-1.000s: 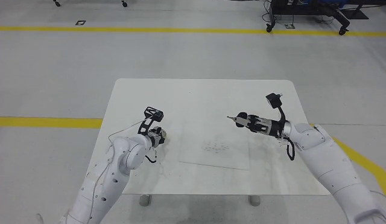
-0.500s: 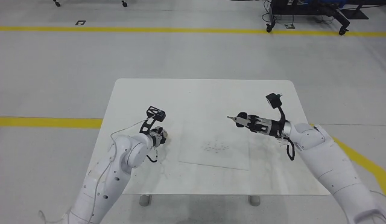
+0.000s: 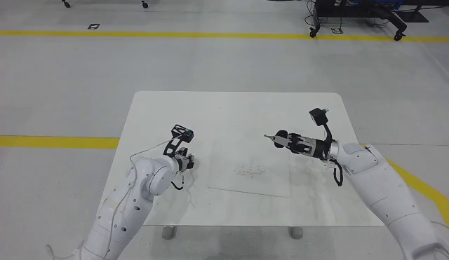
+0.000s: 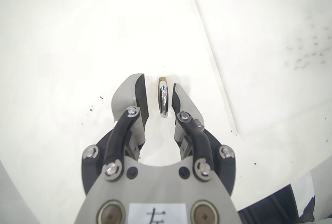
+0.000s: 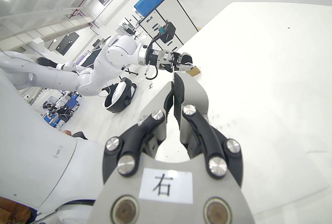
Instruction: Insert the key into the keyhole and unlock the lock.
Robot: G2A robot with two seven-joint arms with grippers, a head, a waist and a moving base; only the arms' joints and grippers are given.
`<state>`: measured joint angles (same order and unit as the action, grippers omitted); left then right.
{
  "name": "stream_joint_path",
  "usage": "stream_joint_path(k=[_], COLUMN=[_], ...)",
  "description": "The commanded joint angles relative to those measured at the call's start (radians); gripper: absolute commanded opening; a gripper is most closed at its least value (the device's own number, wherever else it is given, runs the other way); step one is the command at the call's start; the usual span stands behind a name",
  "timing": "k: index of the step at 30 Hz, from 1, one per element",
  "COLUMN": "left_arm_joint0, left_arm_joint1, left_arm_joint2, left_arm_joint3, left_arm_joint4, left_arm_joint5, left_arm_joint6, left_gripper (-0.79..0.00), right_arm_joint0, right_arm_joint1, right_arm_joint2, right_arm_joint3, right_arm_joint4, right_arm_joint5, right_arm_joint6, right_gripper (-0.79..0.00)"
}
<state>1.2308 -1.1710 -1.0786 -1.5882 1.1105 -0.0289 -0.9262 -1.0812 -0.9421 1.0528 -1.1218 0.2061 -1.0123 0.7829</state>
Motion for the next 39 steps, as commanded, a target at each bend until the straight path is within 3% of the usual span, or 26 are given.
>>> stream_joint_path(k=[1,4,15,19,22,23,31,33,36,39], left_arm_joint0=[0.001,0.002,0.007,0.026,0.043,0.061,0.071,0.091,0.079,0.034], left_arm_joint1=[0.000,0.000,0.001,-0.001,-0.002,-0.001,-0.002,-0.009,-0.025,-0.037], left_arm_joint2=[-0.001,-0.002,-0.007,-0.026,-0.049,-0.052,-0.051,-0.063,-0.104,-0.089], left_arm_joint3=[-0.001,-0.007,-0.001,-0.005,-0.017,-0.049,-0.058,-0.055,0.047,0.128], left_arm_joint4=[0.001,0.004,0.030,-0.006,-0.024,0.016,0.005,-0.150,-0.537,-0.680], left_arm_joint5=[-0.001,-0.003,-0.026,-0.011,-0.008,-0.015,-0.024,-0.067,-0.153,-0.203], left_arm_joint6=[-0.003,-0.007,0.015,0.106,0.237,0.344,0.375,0.445,0.497,0.493], left_gripper=[-0.625,-0.785,-0.785,-0.785,-0.785,-0.785,-0.785,-0.785,-0.785,-0.785], right_arm_joint0=[0.000,0.000,0.000,0.000,0.000,0.000,0.000,-0.017,-0.027,-0.021], right_arm_joint1=[0.000,0.000,0.000,0.000,0.000,0.000,0.000,-0.004,-0.018,-0.036], right_arm_joint2=[0.000,0.000,0.000,0.000,0.000,0.000,0.000,-0.007,-0.041,-0.072], right_arm_joint3=[0.000,0.000,0.000,0.000,0.000,0.000,0.000,-0.020,-0.035,-0.039], right_arm_joint4=[0.000,0.000,0.000,0.000,0.000,0.000,0.000,0.019,0.059,0.100], right_arm_joint5=[0.000,0.000,0.000,0.000,0.000,0.000,0.000,0.008,0.002,0.000], right_arm_joint6=[0.000,0.000,0.000,0.000,0.000,0.000,0.000,-0.029,-0.058,-0.108], right_gripper=[-0.785,-0.785,-0.785,-0.785,-0.785,-0.785,-0.785,-0.785,-0.785,-0.785])
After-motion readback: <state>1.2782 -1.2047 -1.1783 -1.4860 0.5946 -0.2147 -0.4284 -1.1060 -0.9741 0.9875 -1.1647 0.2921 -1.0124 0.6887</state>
